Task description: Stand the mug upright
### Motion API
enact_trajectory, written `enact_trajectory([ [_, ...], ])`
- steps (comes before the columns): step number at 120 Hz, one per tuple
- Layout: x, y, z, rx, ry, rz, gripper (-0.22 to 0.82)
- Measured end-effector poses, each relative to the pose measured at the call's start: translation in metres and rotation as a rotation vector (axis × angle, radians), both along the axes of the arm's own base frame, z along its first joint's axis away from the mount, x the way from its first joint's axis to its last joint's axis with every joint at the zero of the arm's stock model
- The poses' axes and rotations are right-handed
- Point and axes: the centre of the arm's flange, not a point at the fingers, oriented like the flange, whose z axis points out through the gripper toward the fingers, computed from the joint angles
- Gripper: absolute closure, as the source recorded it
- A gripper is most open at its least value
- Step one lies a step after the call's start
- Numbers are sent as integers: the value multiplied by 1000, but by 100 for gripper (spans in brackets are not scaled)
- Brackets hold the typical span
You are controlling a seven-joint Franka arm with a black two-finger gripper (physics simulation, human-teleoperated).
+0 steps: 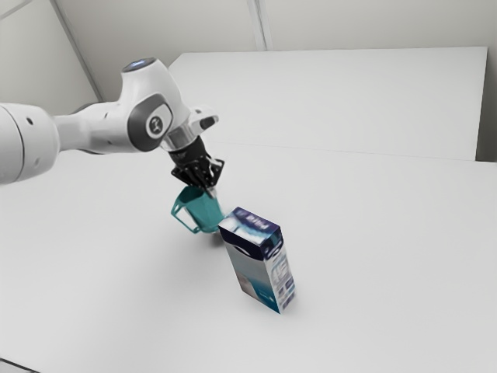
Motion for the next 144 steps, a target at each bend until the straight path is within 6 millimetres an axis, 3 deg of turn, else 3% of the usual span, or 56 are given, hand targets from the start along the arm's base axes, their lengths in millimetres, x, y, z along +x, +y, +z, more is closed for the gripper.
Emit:
enact_trajectory([
  [18, -16, -2, 0, 81, 8, -2, 79],
  [52, -26, -6, -12, 179, 23, 2, 79],
  [91, -22, -1, -46, 186, 77, 55, 79],
  [121, -22, -1, -54, 185, 89, 84, 78],
  [144, -23, -1, -51, 182, 88, 101, 37],
])
